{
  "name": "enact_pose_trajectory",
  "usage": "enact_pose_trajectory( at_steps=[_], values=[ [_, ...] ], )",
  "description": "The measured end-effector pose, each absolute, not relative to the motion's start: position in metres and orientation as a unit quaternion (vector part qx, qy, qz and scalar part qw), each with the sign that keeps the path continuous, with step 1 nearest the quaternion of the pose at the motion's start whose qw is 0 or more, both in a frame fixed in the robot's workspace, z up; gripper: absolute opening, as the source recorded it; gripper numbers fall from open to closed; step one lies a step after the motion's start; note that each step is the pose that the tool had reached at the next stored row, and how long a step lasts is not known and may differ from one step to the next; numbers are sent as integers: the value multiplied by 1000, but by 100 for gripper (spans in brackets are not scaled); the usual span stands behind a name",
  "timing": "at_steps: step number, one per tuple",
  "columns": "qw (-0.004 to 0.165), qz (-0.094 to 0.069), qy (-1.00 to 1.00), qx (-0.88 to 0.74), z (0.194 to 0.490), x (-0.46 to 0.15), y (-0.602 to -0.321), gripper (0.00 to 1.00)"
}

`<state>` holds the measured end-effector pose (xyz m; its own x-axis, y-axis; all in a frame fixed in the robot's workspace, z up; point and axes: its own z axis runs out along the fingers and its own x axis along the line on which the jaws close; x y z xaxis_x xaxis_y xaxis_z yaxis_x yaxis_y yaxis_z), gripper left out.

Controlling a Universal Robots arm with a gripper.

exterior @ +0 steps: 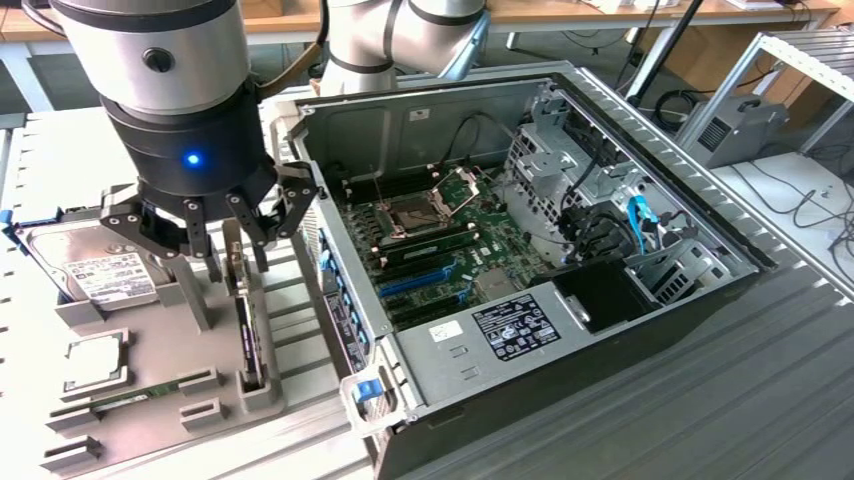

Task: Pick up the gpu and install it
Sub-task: 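Pick up the gpu and move the gpu toward the slot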

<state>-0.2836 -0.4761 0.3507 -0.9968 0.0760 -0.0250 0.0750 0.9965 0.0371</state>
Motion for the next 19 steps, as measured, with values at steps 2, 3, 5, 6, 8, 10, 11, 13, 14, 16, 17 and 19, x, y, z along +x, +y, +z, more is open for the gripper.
enact_pose_trajectory(
  at_steps=[2, 3, 5, 6, 8, 10, 11, 13, 14, 16, 17, 19],
  values=[
    [13, 18, 999, 38, 350, -284, -476, 42],
    [13, 18, 999, 38, 350, -284, -476, 42],
    [13, 18, 999, 38, 349, -284, -476, 42],
    [13, 18, 999, 38, 349, -284, -476, 42],
    [13, 18, 999, 38, 348, -284, -476, 42],
    [13, 18, 999, 38, 347, -284, -476, 42],
    [13, 18, 999, 38, 347, -284, -476, 42],
    [13, 18, 999, 38, 346, -284, -476, 42],
    [13, 18, 999, 38, 346, -284, -476, 42],
    [13, 18, 999, 38, 345, -284, -476, 42],
    [13, 18, 999, 38, 345, -284, -476, 42],
    [13, 18, 999, 38, 344, -284, -476, 42]
  ],
)
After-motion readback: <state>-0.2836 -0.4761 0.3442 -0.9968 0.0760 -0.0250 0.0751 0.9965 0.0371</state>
